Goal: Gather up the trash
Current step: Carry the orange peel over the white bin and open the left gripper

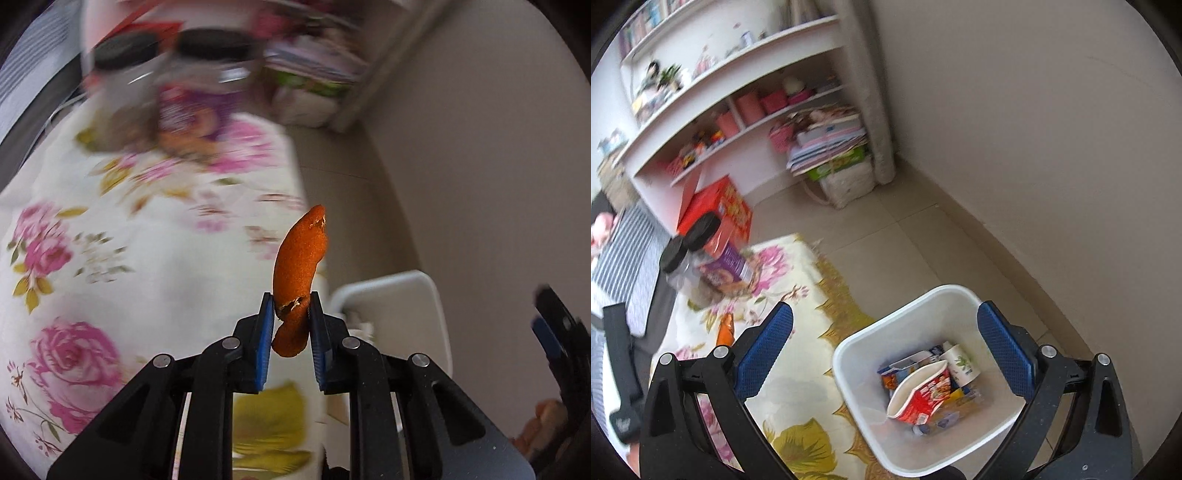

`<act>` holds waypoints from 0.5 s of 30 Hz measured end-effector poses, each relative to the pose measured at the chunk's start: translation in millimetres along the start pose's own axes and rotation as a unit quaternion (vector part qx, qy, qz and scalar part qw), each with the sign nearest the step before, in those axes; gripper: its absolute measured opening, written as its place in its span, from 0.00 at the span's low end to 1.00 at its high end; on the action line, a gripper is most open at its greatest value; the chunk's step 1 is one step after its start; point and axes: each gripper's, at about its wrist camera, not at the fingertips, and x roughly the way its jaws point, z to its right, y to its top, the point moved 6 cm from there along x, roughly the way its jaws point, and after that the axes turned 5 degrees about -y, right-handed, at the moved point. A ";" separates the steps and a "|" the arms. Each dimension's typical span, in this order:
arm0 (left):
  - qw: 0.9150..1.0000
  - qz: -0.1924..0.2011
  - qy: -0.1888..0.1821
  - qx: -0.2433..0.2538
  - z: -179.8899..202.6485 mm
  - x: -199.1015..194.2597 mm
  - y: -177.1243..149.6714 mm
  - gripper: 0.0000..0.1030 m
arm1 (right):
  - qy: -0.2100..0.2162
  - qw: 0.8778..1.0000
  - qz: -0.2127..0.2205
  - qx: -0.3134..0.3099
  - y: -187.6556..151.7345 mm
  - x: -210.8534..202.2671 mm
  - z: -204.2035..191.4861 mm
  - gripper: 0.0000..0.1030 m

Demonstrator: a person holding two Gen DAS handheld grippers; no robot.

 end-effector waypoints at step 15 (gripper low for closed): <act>0.980 0.091 0.069 0.162 120.7 -37.8 -39.1 0.69 | -0.073 0.993 0.092 0.027 9.2 -42.7 63.6 0.93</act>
